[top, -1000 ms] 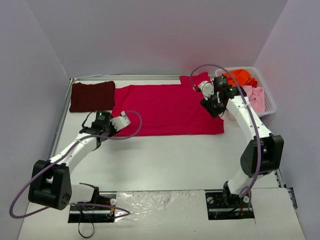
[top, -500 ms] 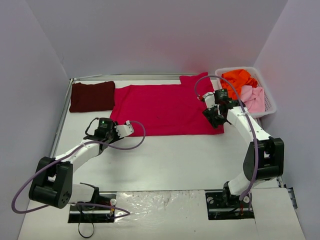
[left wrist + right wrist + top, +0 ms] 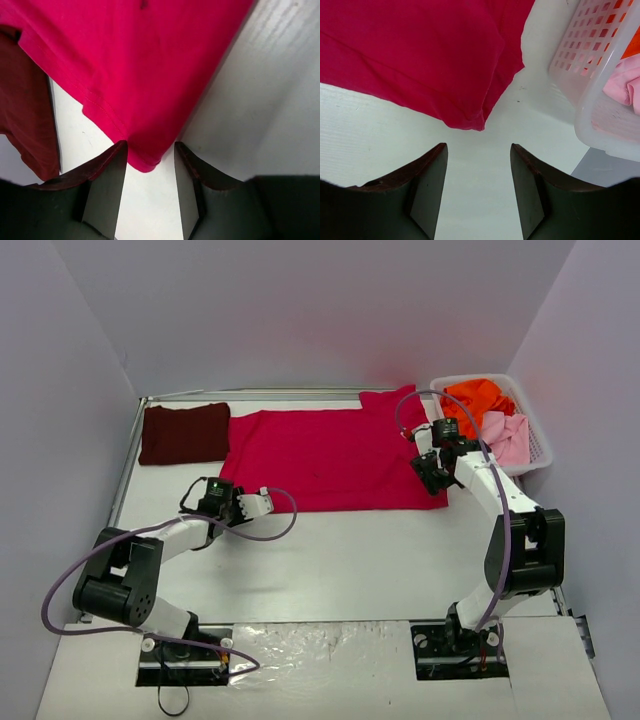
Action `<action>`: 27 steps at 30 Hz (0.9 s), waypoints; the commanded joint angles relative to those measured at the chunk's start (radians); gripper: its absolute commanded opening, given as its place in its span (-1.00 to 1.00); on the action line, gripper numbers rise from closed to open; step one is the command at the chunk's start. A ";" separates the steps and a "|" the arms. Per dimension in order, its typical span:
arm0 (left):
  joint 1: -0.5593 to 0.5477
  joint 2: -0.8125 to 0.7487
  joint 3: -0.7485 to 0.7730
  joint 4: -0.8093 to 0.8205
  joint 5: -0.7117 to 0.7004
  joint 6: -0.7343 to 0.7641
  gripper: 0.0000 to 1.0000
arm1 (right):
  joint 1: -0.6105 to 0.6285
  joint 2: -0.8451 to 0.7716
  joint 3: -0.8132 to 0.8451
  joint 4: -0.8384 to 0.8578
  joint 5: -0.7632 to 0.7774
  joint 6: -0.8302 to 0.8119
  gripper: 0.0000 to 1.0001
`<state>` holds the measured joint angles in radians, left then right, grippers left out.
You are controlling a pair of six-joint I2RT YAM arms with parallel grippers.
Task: Fold and stack the t-shirts
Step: Fold the flattened tshirt in 1/3 of the way
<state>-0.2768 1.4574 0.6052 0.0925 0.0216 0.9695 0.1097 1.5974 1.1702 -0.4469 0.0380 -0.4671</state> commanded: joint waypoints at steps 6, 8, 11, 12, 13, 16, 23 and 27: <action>-0.010 0.081 0.008 0.087 -0.048 0.009 -0.17 | -0.005 0.009 -0.003 -0.006 0.007 0.008 -0.02; -0.010 0.096 0.019 0.076 -0.058 0.006 -0.20 | -0.004 0.009 -0.004 -0.009 0.005 0.007 -0.02; -0.010 0.101 0.048 0.010 -0.051 0.005 -0.49 | -0.004 0.001 -0.007 -0.013 0.002 0.004 -0.02; -0.010 0.101 0.054 -0.008 -0.046 0.005 -0.62 | -0.004 -0.002 -0.007 -0.019 -0.001 -0.002 -0.02; -0.010 0.098 0.065 -0.023 -0.042 0.005 -0.73 | -0.004 -0.005 -0.007 -0.033 -0.001 -0.011 -0.02; -0.010 0.077 0.073 -0.076 -0.026 0.005 -0.91 | -0.005 -0.027 -0.006 -0.073 -0.003 -0.033 -0.02; -0.010 0.017 0.096 -0.163 -0.022 -0.038 -0.95 | -0.021 -0.039 -0.027 -0.144 0.014 -0.042 0.01; -0.010 0.009 0.108 -0.181 -0.022 -0.064 -0.95 | -0.057 -0.007 -0.038 -0.148 -0.026 -0.073 0.01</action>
<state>-0.2825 1.5063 0.6754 -0.0204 -0.0040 0.9401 0.0795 1.5951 1.1416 -0.5388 0.0273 -0.5102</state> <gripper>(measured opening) 0.036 0.503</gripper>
